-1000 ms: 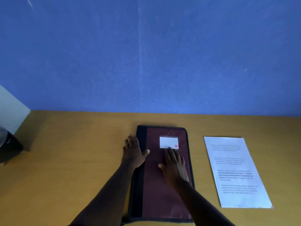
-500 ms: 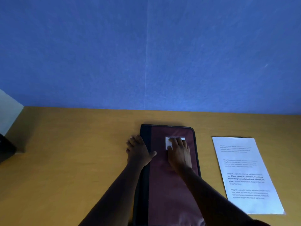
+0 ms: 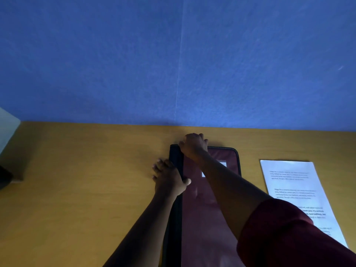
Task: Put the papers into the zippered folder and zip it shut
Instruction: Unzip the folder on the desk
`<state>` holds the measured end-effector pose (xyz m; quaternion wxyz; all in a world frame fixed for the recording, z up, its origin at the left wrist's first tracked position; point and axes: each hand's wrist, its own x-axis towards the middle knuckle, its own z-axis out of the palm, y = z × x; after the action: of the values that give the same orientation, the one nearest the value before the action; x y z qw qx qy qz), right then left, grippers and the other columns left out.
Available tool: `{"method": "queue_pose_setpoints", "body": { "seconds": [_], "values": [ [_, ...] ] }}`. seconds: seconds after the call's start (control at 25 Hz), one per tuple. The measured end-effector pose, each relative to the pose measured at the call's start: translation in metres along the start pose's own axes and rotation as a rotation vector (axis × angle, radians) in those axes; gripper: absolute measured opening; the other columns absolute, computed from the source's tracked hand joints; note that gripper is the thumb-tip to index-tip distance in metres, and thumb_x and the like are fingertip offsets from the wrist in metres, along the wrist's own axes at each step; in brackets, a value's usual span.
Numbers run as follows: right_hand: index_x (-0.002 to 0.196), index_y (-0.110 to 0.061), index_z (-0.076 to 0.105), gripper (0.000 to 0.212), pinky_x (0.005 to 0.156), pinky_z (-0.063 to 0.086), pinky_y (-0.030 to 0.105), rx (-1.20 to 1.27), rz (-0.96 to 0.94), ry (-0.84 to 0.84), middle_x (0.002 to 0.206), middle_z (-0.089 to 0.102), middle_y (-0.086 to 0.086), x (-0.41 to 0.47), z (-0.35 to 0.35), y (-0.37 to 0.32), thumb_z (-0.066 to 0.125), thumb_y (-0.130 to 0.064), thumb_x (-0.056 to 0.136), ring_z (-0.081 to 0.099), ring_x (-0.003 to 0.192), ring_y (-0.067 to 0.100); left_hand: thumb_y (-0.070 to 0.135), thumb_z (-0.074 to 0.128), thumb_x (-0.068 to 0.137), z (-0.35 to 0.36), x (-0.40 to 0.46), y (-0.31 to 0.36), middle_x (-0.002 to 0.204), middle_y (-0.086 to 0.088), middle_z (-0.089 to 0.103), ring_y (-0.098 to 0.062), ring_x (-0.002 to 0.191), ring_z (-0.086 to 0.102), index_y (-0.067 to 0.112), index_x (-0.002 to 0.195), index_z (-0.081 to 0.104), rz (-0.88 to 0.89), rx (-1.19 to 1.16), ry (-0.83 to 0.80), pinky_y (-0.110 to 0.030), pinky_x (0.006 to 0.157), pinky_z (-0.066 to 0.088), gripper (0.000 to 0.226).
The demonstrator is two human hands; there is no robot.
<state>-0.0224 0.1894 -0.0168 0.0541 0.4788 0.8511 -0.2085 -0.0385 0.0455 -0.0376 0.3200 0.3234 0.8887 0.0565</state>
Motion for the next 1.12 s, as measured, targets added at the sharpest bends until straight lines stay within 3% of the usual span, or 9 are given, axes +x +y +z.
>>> {"method": "queue_pose_setpoints", "body": {
  "seconds": [0.12, 0.44, 0.92, 1.12],
  "values": [
    [0.096, -0.012, 0.061, 0.032, 0.095, 0.031, 0.048, 0.026, 0.114, -0.009, 0.108, 0.065, 0.011, 0.008, 0.006, -0.016, 0.056, -0.043, 0.088, 0.045, 0.118, 0.032, 0.061, 0.072, 0.078, 0.0, 0.0, 0.0, 0.163, -0.026, -0.005, -0.046, 0.15, 0.001, 0.0, 0.154, -0.001, 0.002, 0.002, 0.013, -0.056, 0.117, 0.026, 0.121],
    [0.109, -0.014, 0.061, 0.033, 0.097, 0.029, 0.047, 0.129, 0.328, -0.025, 0.117, 0.064, 0.006, 0.024, 0.012, -0.042, 0.063, -0.026, 0.079, 0.047, 0.121, 0.027, 0.059, 0.066, 0.083, 0.001, 0.0, 0.002, 0.162, -0.029, -0.004, -0.047, 0.15, 0.005, -0.005, 0.153, -0.003, 0.01, 0.048, 0.025, -0.056, 0.115, 0.028, 0.117],
    [0.11, -0.012, 0.061, 0.029, 0.099, 0.031, 0.048, 0.164, 0.387, 0.021, 0.114, 0.065, 0.006, 0.031, 0.009, -0.017, 0.064, -0.016, 0.081, 0.049, 0.12, 0.026, 0.062, 0.064, 0.083, 0.008, -0.007, 0.001, 0.162, -0.028, -0.012, -0.046, 0.15, -0.002, -0.003, 0.153, -0.011, 0.017, 0.028, 0.053, -0.055, 0.118, 0.02, 0.121],
    [0.092, -0.016, 0.055, 0.013, 0.096, 0.032, 0.046, 0.17, 0.422, 0.073, 0.11, 0.066, 0.006, 0.032, -0.002, 0.008, 0.062, -0.015, 0.082, 0.051, 0.116, 0.026, 0.062, 0.061, 0.085, 0.008, -0.008, 0.002, 0.161, -0.028, -0.013, -0.047, 0.15, -0.002, -0.003, 0.152, -0.012, 0.021, 0.05, 0.056, -0.055, 0.119, 0.021, 0.119]
  ]
}}
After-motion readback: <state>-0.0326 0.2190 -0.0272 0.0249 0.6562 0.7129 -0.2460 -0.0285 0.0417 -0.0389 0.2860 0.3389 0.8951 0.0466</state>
